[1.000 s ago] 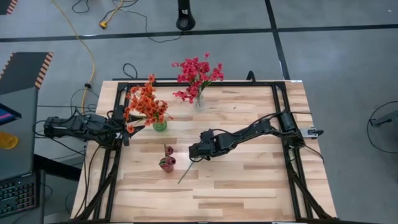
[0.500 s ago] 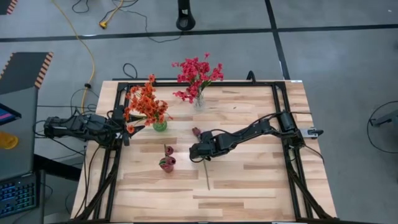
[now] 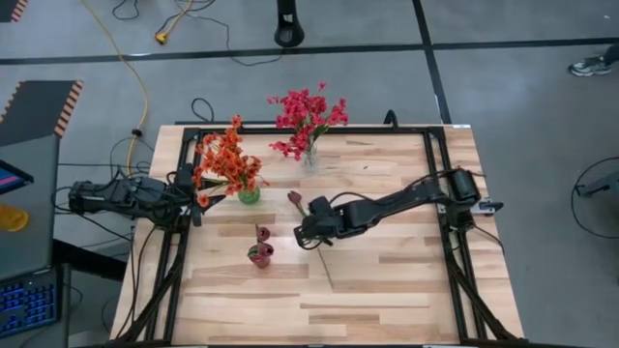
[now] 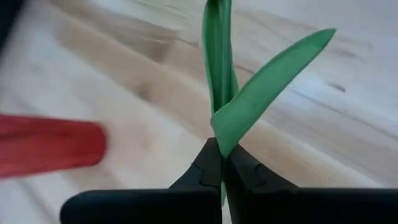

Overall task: Sort flowers into vase by color
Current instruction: Put the red flower into the red vase

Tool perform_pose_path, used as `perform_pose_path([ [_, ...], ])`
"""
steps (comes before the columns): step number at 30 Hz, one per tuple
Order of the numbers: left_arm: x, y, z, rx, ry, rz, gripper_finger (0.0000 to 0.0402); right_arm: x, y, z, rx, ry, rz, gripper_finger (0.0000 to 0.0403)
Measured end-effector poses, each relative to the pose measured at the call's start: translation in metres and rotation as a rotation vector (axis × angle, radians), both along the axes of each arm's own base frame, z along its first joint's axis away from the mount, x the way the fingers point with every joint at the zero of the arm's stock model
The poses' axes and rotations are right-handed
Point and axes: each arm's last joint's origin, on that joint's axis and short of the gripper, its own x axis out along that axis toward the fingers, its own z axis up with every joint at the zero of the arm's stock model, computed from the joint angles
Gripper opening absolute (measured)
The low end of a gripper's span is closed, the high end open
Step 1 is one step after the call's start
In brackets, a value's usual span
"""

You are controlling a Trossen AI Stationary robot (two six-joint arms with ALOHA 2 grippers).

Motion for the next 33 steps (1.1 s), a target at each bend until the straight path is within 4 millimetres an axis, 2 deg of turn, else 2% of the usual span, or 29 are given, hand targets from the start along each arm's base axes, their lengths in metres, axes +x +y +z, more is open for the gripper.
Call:
perform_pose_path([
  [6,0.0,0.0,0.0,0.0,0.0,0.0,0.0214,-0.018,0.003,0.059,-0.065,-0.126,0.115,0.0029],
  [15,0.0,-0.001,0.0,-0.003,-0.003,-0.02,0.0214,-0.054,0.011,0.134,-0.361,-0.313,0.227,0.0029],
  [25,0.001,-0.003,0.0,-0.063,-0.011,-0.109,0.0214,-0.063,0.025,0.173,-0.659,-0.457,0.424,0.0027],
  [33,0.017,-0.009,-0.009,0.012,-0.125,-0.237,0.0209,-0.049,0.027,0.188,-0.81,-0.667,0.628,0.0026],
])
